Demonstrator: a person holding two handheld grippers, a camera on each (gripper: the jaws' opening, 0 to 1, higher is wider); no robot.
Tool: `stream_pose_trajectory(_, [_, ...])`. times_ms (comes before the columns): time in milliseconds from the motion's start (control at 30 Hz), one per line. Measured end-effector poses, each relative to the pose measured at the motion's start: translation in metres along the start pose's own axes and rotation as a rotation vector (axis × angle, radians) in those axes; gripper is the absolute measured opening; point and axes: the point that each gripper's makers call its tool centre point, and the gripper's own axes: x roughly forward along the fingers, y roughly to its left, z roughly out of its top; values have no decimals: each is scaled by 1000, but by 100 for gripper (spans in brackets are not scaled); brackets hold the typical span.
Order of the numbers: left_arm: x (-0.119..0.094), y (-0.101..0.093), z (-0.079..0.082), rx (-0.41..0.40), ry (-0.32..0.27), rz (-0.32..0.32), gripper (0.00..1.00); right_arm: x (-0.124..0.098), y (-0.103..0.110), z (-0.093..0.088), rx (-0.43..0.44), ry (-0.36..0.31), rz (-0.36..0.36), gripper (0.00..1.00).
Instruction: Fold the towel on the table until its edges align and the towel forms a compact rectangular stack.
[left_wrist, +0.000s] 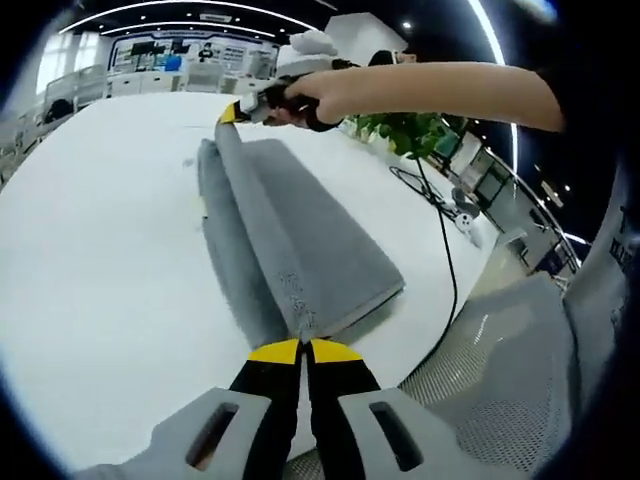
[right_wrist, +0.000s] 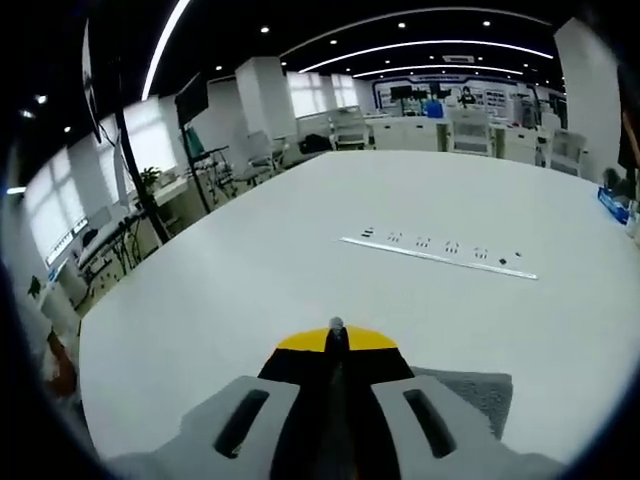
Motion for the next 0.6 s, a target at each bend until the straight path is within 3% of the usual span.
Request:
stream_pose_trajectory(133, [0,2,-4,-9,18,9,2,3,10,-1,-118,23,26,3])
stream_pose_trajectory(400, [-2,5,-10,-24,41,24,3,5,16,2,-114,13,40,12])
stream_pose_trajectory(500, [-3,6,-10,-20,40,27,17,2,14,0,-124,23,36,15])
stream_pose_trajectory(567, [-2,-2,-8,8,34,-19,22,-1,11,-3,-129,28,31,16])
stream_pose_trajectory(600, [-2,-2,-8,2,34,-13,25,-2,9,-4,-133,32,28,17])
